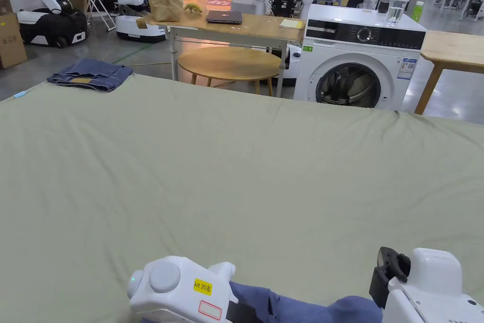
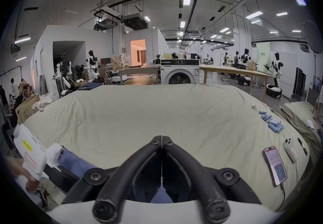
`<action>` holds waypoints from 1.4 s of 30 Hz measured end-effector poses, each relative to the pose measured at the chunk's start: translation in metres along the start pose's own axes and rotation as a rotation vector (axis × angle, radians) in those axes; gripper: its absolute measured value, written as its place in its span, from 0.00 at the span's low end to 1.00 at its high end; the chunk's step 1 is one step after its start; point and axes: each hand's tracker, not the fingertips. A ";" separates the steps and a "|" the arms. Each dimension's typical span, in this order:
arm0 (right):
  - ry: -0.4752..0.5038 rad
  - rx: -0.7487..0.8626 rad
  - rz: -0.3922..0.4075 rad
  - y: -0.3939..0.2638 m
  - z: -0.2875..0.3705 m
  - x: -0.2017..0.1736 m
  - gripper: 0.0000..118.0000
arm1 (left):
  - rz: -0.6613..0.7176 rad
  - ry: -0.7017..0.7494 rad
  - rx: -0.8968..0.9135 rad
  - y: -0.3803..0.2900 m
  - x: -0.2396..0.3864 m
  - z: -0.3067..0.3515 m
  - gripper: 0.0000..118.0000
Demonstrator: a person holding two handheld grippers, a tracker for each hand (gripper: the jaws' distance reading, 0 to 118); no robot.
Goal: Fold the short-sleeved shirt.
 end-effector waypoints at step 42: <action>0.031 0.035 0.015 0.008 -0.004 -0.023 0.00 | 0.148 -0.146 0.207 -0.026 -0.123 0.110 0.20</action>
